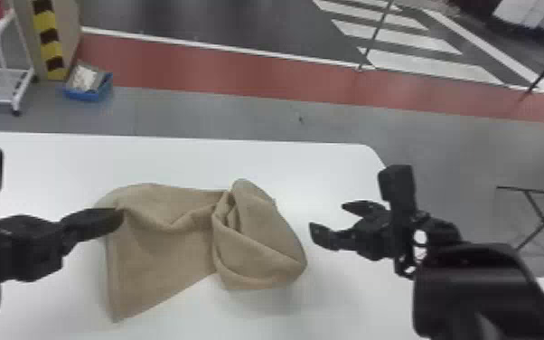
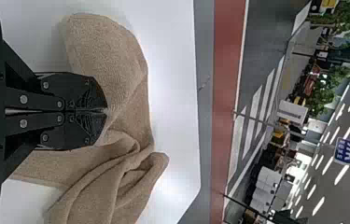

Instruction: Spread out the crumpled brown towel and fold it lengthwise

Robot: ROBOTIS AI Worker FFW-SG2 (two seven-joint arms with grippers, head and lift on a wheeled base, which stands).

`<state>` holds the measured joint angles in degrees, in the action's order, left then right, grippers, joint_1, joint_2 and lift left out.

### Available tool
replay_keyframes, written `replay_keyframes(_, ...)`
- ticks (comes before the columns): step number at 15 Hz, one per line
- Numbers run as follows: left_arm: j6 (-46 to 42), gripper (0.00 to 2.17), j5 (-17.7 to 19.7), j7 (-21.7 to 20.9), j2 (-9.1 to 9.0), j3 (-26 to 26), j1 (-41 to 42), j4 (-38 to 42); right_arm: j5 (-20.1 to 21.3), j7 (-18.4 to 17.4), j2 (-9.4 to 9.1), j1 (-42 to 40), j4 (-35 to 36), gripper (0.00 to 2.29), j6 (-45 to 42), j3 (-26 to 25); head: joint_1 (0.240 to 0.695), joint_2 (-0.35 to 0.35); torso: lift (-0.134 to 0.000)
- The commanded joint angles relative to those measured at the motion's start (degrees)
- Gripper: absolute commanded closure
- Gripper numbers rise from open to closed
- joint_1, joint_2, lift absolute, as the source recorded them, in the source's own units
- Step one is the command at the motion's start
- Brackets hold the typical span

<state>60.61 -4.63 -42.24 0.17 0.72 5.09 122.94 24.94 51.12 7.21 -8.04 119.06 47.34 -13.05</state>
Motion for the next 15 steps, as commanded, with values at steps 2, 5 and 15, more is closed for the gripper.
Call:
replay_keyframes(2,0.0,1.43,-0.3,0.1,-0.32,-0.4,0.1,-0.2,1.4,-0.1,-3.78,2.6,-2.5,0.12,4.1,8.6,0.695,-0.223,-0.124)
replay_keyframes(5,-0.4,1.44,-0.3,0.1,-0.32,-0.5,0.7,0.0,7.7,-0.4,-4.92,5.4,-6.8,0.32,9.1,13.0,0.695,-0.132,-0.124)
replay_keyframes(15,-1.8,1.43,0.1,-3.6,-0.32,8.5,-2.1,-4.5,4.0,5.0,0.00,7.2,1.0,1.62,21.9,-5.1,0.695,-0.188,-0.124)
